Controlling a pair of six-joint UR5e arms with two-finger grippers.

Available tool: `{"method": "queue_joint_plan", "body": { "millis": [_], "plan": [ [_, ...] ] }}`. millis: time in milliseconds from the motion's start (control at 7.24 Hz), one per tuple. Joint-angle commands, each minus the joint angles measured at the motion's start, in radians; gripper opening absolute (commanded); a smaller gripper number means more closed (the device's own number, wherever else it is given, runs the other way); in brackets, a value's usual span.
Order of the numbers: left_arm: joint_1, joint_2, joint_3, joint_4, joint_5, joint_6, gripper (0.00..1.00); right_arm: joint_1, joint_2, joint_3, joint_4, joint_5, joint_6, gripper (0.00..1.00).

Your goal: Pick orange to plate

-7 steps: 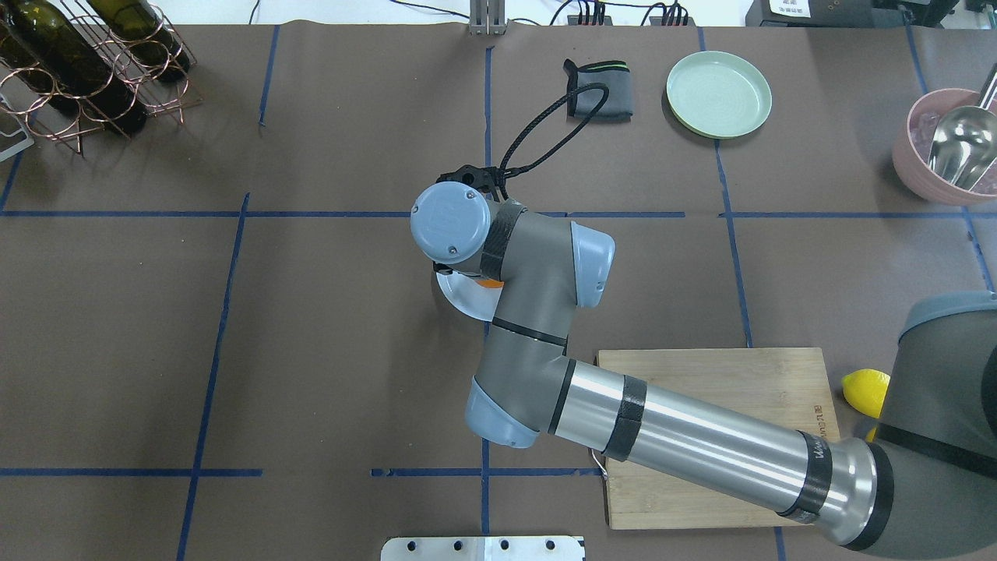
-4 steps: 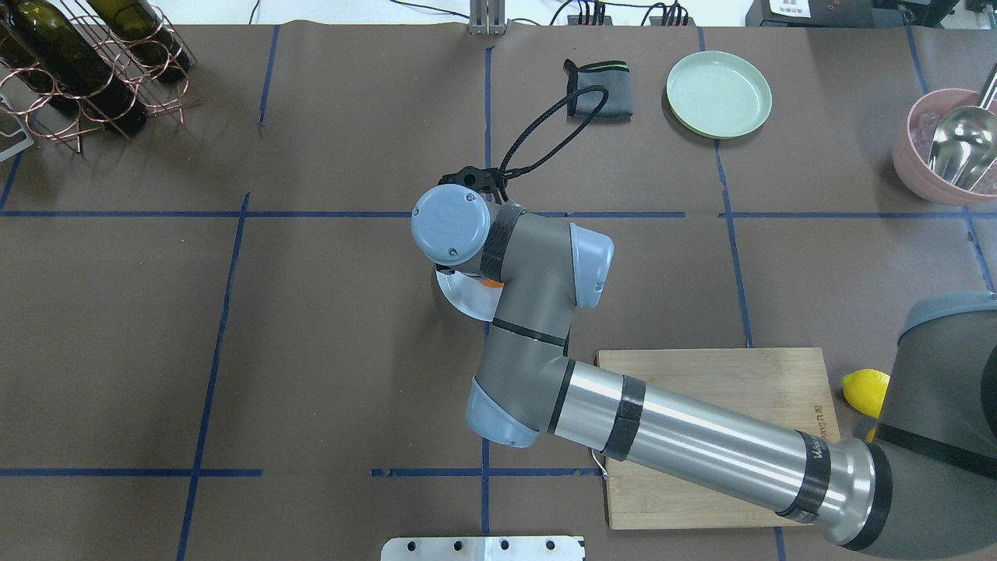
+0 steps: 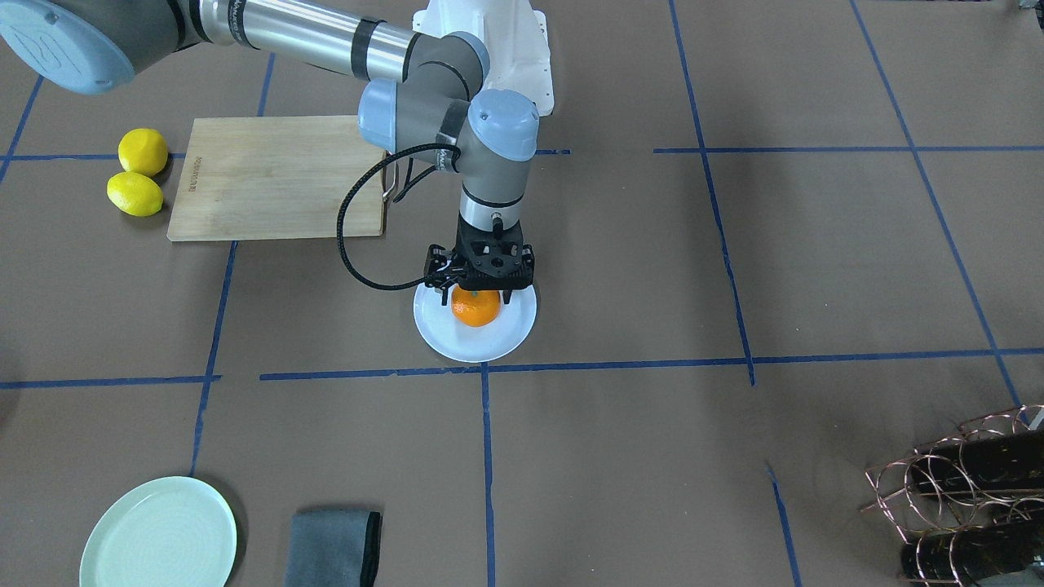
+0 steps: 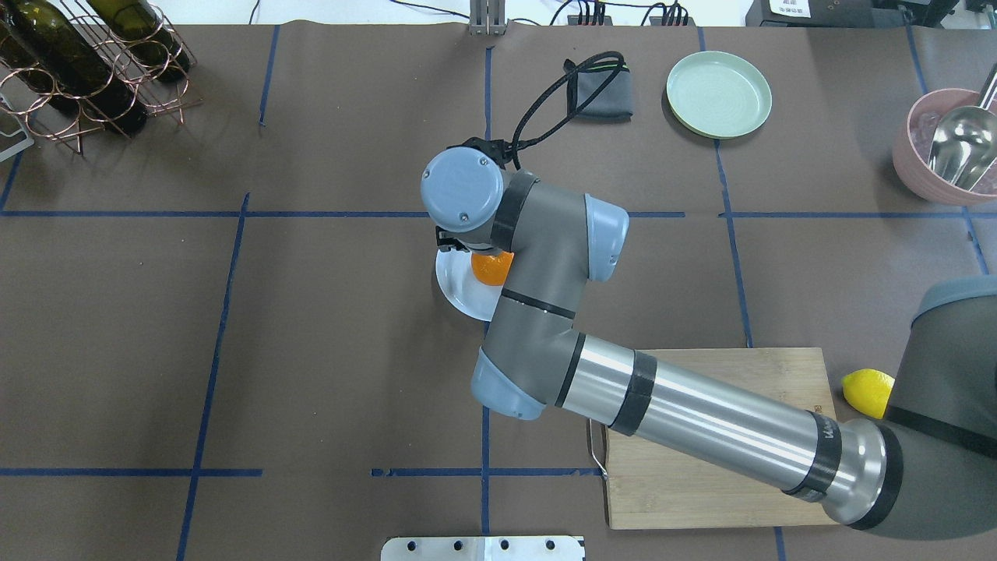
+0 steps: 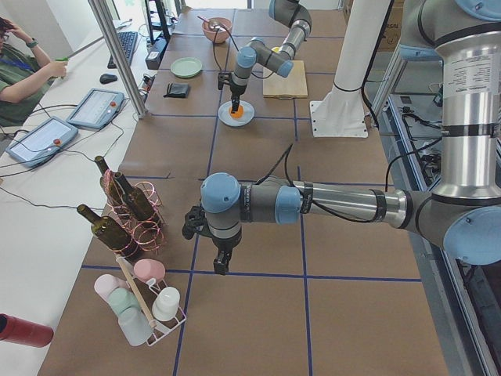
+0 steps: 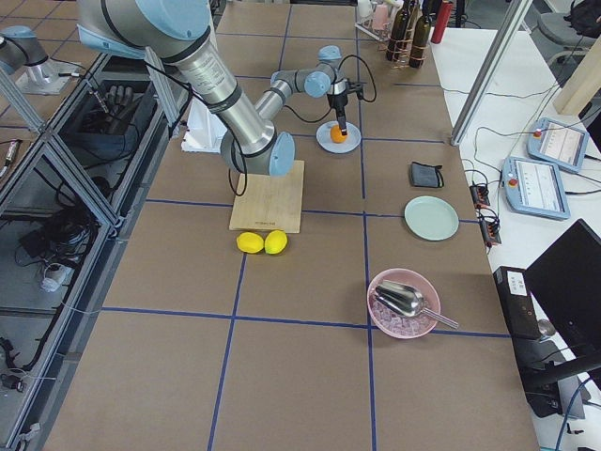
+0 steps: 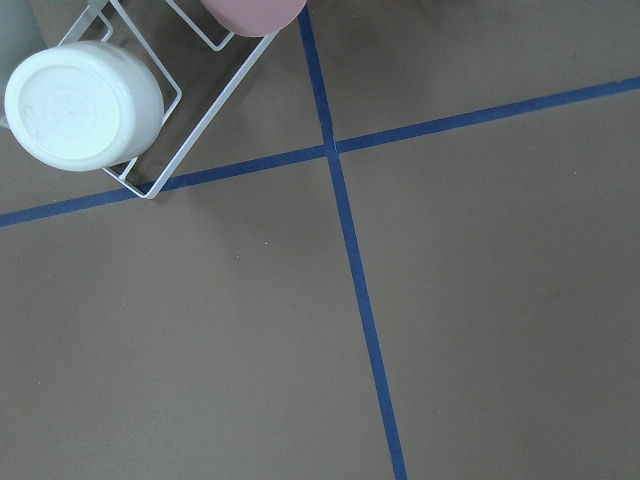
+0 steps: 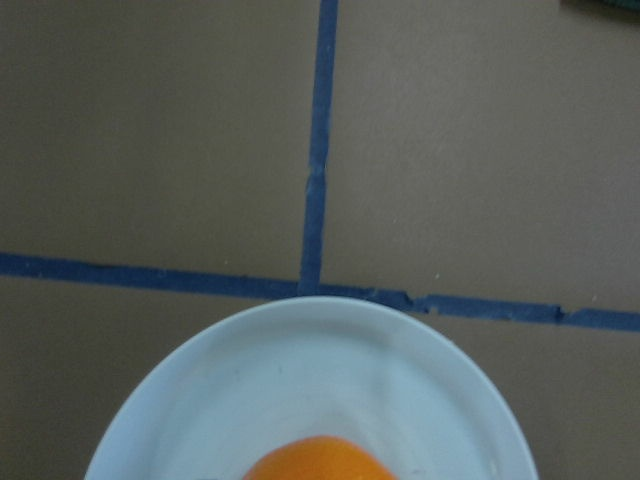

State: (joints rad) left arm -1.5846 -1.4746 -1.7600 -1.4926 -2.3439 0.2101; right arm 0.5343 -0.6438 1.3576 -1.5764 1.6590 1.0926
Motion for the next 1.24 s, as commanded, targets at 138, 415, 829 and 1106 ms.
{"method": "queue_joint_plan", "body": {
  "millis": [138,415,829,1106],
  "plan": [
    [0.000,0.016,0.007,0.008,-0.008,0.003,1.00,0.264,-0.150,0.170,-0.005,0.300,-0.318,1.00],
    [-0.002,0.016,-0.007,0.021,-0.006,0.005,1.00,0.465,-0.326,0.274,-0.007,0.480,-0.625,1.00],
    [-0.005,0.016,-0.010,0.021,-0.009,0.006,1.00,0.761,-0.584,0.336,-0.088,0.590,-1.108,1.00],
    [-0.005,0.031,-0.012,0.020,-0.015,0.008,1.00,0.875,-0.773,0.345,-0.073,0.569,-1.351,1.00]
  ]
}}
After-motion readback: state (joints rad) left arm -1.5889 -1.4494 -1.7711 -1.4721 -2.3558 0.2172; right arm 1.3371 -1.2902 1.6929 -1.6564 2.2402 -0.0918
